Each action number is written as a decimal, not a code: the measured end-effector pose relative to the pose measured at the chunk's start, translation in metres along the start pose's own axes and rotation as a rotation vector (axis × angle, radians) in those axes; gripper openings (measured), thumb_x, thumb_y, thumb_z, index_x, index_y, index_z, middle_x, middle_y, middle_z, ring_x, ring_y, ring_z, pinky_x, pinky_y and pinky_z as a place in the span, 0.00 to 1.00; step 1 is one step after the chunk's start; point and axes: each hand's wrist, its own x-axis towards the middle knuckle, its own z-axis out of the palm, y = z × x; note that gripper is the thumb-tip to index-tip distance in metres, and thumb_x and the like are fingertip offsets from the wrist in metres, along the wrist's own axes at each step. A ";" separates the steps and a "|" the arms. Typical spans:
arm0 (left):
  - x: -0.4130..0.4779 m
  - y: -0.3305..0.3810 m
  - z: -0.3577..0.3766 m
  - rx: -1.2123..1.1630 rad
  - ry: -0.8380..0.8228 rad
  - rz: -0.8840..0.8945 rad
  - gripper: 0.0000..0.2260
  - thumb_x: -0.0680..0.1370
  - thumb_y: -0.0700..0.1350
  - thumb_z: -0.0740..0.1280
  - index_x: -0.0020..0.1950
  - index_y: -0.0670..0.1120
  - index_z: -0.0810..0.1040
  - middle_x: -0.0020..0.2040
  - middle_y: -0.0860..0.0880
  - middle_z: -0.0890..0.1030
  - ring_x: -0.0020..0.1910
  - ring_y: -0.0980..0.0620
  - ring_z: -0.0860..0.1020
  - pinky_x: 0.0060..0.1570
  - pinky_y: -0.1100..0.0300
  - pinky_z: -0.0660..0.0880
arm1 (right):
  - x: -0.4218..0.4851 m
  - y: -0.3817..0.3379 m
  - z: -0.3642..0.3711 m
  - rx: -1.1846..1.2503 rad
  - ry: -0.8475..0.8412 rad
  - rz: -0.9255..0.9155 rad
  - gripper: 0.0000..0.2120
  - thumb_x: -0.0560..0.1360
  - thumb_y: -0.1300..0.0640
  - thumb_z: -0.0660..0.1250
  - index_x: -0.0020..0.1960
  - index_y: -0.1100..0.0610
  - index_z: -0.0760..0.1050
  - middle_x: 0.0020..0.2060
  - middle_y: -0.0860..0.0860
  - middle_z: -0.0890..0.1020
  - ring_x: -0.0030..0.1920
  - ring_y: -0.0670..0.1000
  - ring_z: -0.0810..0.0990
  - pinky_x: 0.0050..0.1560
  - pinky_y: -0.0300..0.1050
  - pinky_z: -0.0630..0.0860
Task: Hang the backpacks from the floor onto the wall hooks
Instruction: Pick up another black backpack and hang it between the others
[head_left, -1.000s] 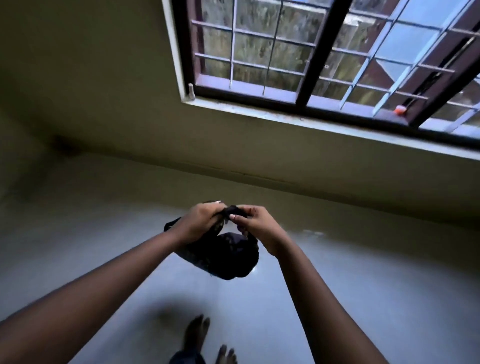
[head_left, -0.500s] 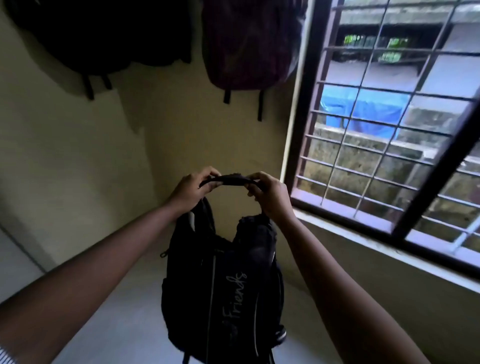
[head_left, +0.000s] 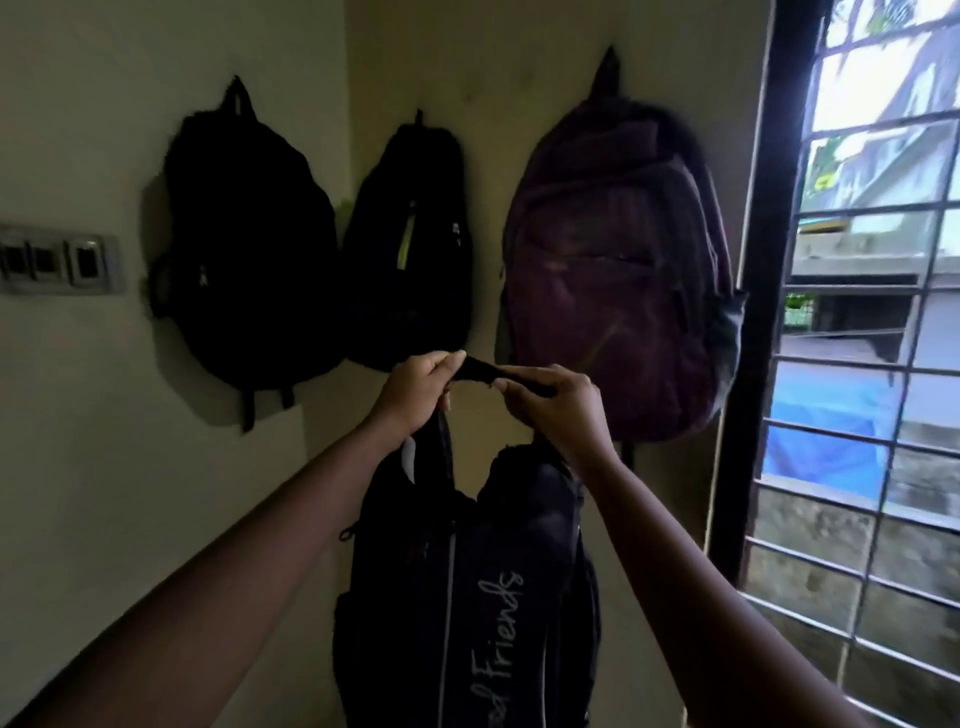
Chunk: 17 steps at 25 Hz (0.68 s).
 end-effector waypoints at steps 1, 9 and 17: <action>0.020 0.000 -0.004 -0.023 0.000 0.013 0.19 0.80 0.52 0.56 0.42 0.40 0.77 0.31 0.49 0.73 0.31 0.55 0.72 0.37 0.60 0.68 | 0.022 0.001 0.005 -0.025 0.014 -0.027 0.11 0.69 0.47 0.72 0.50 0.46 0.83 0.42 0.50 0.84 0.41 0.47 0.82 0.46 0.44 0.80; 0.202 -0.017 -0.040 -0.049 0.038 0.182 0.21 0.80 0.56 0.54 0.60 0.41 0.74 0.53 0.46 0.77 0.55 0.49 0.75 0.57 0.55 0.69 | 0.213 0.003 0.039 -0.030 0.170 -0.209 0.10 0.70 0.55 0.73 0.49 0.56 0.84 0.46 0.52 0.86 0.42 0.44 0.81 0.50 0.38 0.78; 0.359 -0.014 -0.060 -0.029 0.252 0.313 0.15 0.81 0.52 0.51 0.42 0.48 0.70 0.36 0.52 0.71 0.35 0.57 0.69 0.37 0.61 0.64 | 0.375 0.003 0.089 -0.095 0.417 -0.366 0.13 0.72 0.53 0.70 0.52 0.60 0.83 0.48 0.58 0.85 0.48 0.54 0.83 0.51 0.45 0.77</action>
